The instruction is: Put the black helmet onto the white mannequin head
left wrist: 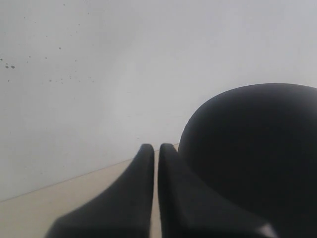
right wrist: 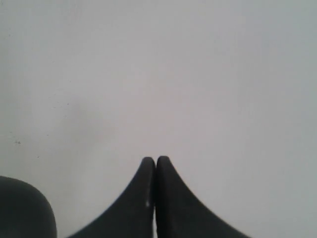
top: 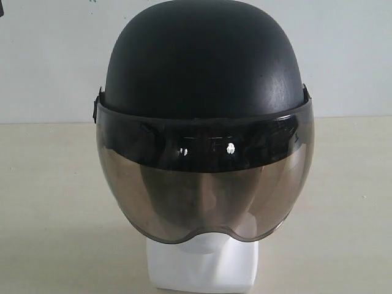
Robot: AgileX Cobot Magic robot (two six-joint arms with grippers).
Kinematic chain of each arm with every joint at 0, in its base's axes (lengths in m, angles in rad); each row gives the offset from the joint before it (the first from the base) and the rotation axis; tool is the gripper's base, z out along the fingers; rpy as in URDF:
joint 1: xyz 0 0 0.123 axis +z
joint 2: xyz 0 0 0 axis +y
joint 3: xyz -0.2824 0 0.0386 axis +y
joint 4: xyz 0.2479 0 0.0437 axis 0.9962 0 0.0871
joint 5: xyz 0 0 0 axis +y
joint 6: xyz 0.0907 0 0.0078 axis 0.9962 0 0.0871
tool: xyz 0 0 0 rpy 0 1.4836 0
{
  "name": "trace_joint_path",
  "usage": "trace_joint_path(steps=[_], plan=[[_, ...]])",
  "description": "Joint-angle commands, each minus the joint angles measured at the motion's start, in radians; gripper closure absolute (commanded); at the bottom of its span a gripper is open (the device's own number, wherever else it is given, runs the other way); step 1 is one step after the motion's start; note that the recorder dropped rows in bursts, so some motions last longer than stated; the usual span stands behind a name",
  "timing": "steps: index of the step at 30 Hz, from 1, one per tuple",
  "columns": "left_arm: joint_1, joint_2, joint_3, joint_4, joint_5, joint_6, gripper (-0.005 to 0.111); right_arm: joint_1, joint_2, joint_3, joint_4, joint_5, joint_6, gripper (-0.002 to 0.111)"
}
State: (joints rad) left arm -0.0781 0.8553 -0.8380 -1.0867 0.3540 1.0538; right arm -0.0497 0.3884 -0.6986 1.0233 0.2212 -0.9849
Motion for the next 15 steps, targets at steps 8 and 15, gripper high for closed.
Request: trace_joint_path(steps=[8, 15], plan=[[-0.002, -0.003, 0.002, 0.006, 0.004, 0.001, 0.102, -0.001, -0.191, 0.268, -0.008, -0.120, 0.065, 0.108], [-0.002, -0.003, 0.002, 0.006, 0.004, 0.001, 0.102, -0.001, -0.191, 0.271, -0.027, 0.004, 0.069, 0.108]])
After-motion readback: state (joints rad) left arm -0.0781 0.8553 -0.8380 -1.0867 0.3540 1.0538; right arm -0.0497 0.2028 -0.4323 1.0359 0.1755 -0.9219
